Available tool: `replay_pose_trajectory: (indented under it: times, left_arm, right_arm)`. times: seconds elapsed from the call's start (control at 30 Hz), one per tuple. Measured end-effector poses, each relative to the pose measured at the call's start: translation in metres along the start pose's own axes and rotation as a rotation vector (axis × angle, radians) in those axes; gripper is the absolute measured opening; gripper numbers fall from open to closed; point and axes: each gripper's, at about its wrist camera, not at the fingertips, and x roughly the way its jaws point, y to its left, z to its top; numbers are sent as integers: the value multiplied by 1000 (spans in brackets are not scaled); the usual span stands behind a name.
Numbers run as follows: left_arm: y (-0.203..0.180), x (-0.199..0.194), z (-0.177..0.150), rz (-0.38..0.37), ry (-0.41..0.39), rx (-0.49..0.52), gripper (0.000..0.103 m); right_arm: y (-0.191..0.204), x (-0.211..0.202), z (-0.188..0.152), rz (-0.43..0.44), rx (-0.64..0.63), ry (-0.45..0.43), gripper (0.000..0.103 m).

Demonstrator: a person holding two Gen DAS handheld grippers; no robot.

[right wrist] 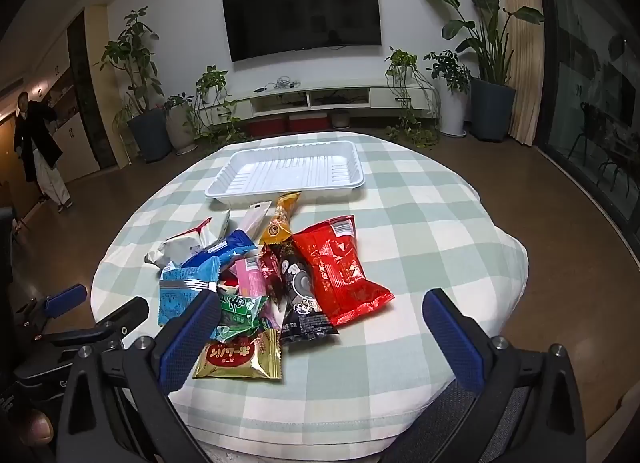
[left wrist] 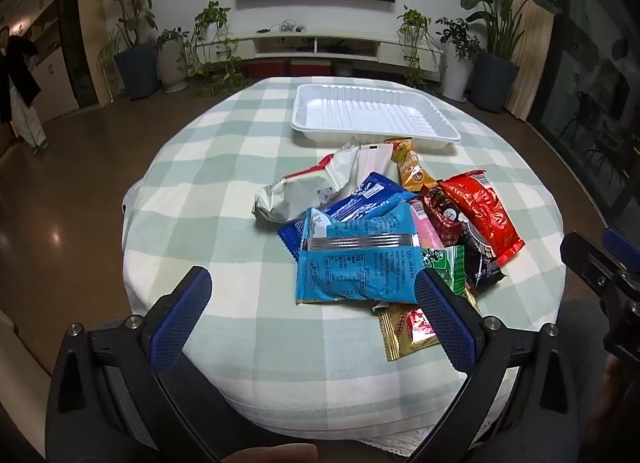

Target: Organize snacks

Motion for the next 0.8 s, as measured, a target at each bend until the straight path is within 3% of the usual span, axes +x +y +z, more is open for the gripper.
replay_pose_trajectory:
  times: [0.27,0.33,0.8]
  left_arm:
    - [-20,3,0,29,4,20,103]
    - [3,3,-3,-6,19,-16,103]
    - [9,7,0,4,14,-25,103]
  right_arm:
    - [0,2,-1,-4,-4,8,103]
    - [1,2,0,-4,-3,9,103]
    - [4,12,-3,-42,-12,67,103]
